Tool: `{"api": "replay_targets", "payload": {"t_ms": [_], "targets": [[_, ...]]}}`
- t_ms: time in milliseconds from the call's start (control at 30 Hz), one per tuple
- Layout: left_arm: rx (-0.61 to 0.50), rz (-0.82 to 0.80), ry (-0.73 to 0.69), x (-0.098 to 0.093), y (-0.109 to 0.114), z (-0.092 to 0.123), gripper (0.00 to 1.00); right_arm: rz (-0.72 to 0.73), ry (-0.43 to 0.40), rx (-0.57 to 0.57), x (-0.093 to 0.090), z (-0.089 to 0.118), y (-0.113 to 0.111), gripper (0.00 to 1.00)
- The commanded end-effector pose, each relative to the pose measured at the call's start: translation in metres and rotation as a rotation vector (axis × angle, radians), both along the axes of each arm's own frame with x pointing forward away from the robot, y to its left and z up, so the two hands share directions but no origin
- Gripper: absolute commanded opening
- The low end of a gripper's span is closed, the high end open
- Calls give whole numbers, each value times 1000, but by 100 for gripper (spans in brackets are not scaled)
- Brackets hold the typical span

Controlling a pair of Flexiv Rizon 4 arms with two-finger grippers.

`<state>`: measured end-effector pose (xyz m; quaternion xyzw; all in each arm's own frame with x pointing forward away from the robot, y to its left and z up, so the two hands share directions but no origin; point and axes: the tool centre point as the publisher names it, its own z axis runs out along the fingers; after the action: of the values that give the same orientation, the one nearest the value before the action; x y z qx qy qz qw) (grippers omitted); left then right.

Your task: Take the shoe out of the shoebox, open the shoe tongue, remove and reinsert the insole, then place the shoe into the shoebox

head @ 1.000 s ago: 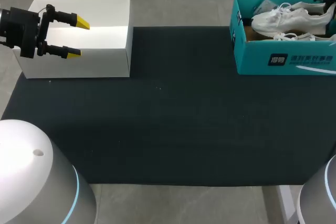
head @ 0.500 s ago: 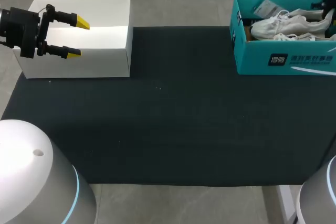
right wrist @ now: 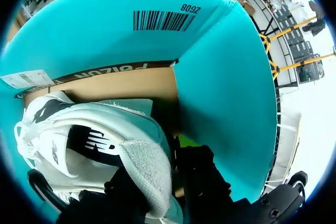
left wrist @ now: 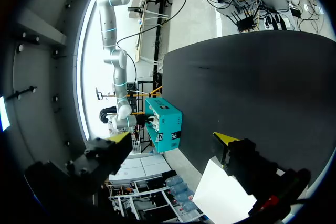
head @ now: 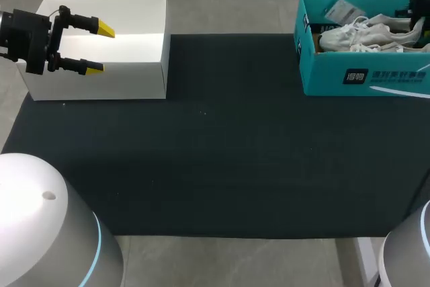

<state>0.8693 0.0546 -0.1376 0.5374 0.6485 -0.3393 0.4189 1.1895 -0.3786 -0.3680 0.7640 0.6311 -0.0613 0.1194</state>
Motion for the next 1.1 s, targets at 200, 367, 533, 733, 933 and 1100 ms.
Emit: {"api": "replay_targets", "payload": {"t_ms": [200, 367, 533, 733, 933, 1100], "targets": [[3, 0, 0, 0, 0, 0, 100, -12, 3, 3, 9, 13, 0, 100], [3, 0, 0, 0, 0, 0, 100, 1, -33, 20, 6, 37, 4, 100], [3, 0, 0, 0, 0, 0, 100, 3, -90, 94, 1, 71, 12, 100], [3, 0, 0, 0, 0, 0, 100, 27, -146, 163, -5, 108, 29, 100], [3, 0, 0, 0, 0, 0, 100, 87, -198, 179, -15, 133, 55, 100], [3, 0, 0, 0, 0, 0, 100, 105, -252, 209, -37, 138, 80, 100]]}}
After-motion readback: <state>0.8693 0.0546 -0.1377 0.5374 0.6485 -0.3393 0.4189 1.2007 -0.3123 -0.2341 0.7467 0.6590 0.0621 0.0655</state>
